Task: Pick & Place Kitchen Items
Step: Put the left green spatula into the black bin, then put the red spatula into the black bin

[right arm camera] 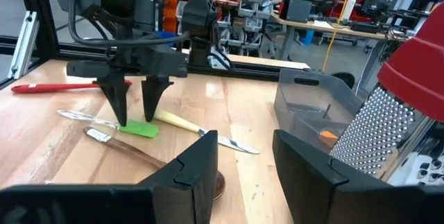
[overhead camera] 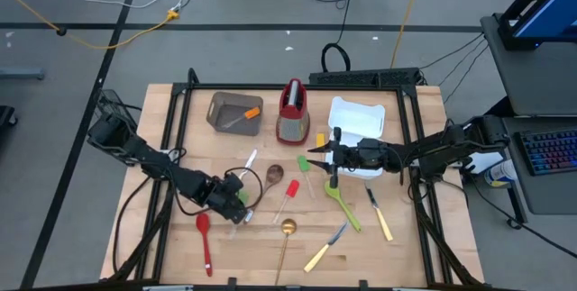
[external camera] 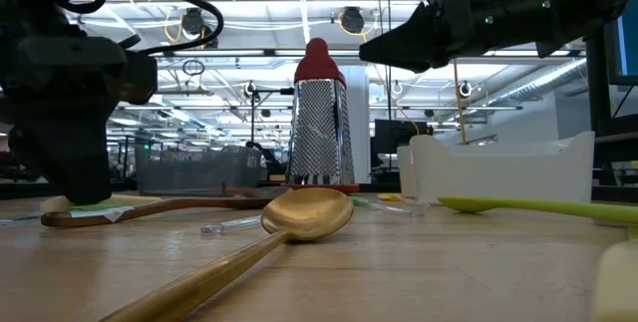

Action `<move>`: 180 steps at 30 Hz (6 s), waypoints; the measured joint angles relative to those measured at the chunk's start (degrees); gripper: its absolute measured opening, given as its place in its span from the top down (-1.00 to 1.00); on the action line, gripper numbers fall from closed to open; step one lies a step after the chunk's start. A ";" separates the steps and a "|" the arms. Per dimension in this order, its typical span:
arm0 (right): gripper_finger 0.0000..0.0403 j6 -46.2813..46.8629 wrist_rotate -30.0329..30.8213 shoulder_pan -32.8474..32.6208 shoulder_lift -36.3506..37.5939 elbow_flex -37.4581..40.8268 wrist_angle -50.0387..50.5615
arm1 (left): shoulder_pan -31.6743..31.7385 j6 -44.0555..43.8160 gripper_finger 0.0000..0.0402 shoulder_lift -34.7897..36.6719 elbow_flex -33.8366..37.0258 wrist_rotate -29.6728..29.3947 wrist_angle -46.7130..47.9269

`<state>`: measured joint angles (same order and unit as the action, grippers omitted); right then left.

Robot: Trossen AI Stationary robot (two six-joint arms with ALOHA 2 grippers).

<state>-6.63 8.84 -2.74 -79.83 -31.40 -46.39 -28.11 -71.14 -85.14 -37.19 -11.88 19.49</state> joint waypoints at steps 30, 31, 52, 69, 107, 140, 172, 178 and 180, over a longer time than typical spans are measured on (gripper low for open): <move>0.34 1.29 -0.11 0.02 0.00 0.00 -0.07 | -0.88 2.35 0.61 -5.65 0.08 -5.59 1.51; 0.34 1.29 -0.11 0.00 0.00 0.00 -0.07 | -0.88 2.30 0.65 -5.66 0.11 -5.95 1.52; 0.34 1.29 -0.06 0.02 0.00 0.00 0.00 | 5.16 10.84 0.94 3.51 0.22 -11.28 -2.94; 0.34 1.27 0.02 0.00 0.00 0.00 -0.05 | 22.07 41.67 0.87 11.58 0.13 -13.78 -3.00; 0.34 -0.50 0.04 0.02 0.00 0.00 -0.04 | 53.70 94.67 0.83 14.59 0.02 -7.98 -18.74; 0.34 -2.03 0.07 0.02 0.00 0.00 -0.04 | 62.17 92.86 0.78 -6.64 0.01 -5.95 -23.93; 0.34 -1.99 0.07 0.02 0.00 0.00 0.00 | 57.33 86.68 0.20 -6.03 -5.79 -9.14 -23.47; 0.34 -1.99 0.07 0.02 0.00 0.00 0.02 | 55.34 86.58 0.20 -2.81 -10.37 -9.18 -15.40; 0.34 -1.99 0.07 0.02 0.00 0.00 0.04 | 54.64 85.38 0.20 -1.25 -11.67 -9.18 -13.50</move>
<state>-8.62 8.91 -2.72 -79.83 -31.40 -46.35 26.53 14.24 -86.40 -48.86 -21.05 5.99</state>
